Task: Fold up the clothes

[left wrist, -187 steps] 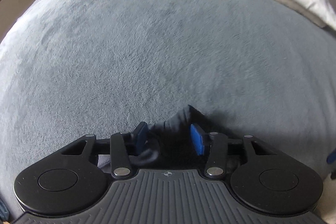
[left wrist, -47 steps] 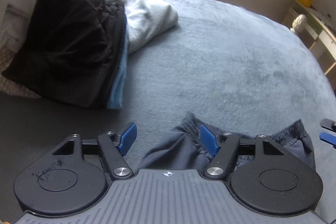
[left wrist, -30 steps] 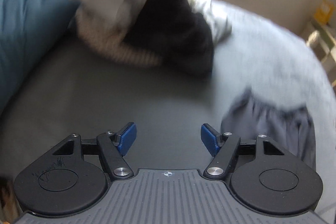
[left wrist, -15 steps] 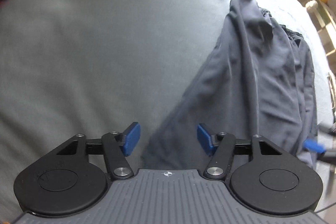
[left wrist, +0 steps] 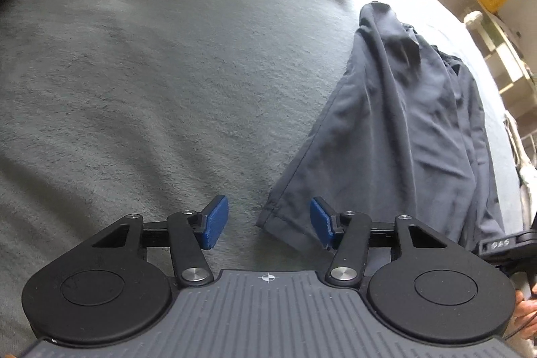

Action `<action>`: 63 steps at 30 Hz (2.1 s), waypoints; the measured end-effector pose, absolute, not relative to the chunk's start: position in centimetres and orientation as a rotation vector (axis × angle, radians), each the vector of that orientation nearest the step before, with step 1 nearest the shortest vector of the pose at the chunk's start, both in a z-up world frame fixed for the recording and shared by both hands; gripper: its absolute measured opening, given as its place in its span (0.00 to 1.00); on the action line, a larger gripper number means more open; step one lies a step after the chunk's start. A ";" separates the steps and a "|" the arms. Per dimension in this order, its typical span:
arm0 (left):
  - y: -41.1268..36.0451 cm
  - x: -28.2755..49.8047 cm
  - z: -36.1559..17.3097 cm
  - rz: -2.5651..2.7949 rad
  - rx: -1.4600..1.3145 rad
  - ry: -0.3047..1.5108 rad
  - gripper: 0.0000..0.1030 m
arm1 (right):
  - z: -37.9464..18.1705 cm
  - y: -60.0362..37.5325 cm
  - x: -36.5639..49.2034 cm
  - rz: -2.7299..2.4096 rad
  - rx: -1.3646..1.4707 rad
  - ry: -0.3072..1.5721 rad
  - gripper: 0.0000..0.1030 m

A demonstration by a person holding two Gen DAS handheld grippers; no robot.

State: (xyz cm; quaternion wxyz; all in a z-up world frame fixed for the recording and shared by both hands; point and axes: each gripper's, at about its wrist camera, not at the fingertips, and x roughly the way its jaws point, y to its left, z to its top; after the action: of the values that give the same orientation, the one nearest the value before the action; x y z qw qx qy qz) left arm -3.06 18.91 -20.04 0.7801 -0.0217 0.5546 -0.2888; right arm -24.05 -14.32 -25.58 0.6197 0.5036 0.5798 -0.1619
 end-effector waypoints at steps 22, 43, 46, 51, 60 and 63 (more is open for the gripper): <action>18.9 -2.5 -19.0 -0.641 -0.100 1.147 0.00 | -24.7 -14.6 -25.2 -0.426 1.167 1.302 0.03; 21.9 0.0 -24.1 -0.449 -0.221 1.314 0.21 | -24.8 -13.4 -23.7 -0.262 1.137 1.223 0.50; 21.7 0.0 -24.2 -0.441 -0.236 1.312 0.21 | -25.7 -10.5 -23.0 -0.292 1.148 1.263 0.46; 21.5 -0.3 -23.8 -0.462 -0.215 1.299 0.14 | -25.5 -10.4 -24.3 -0.304 1.142 1.288 0.00; 20.8 -0.4 -24.5 -0.478 -0.196 1.359 0.18 | -25.9 -11.6 -26.9 -0.393 1.244 1.391 0.00; 20.7 -0.5 -24.6 -0.475 -0.184 1.356 0.19 | -25.4 -11.1 -25.9 -0.388 1.194 1.401 0.00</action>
State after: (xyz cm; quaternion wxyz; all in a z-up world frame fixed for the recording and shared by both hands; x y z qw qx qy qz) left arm -0.47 20.70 -24.61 0.7489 -0.0840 0.6204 -0.2172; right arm -25.89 -11.10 -25.41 0.5893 0.5130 0.6015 -0.1665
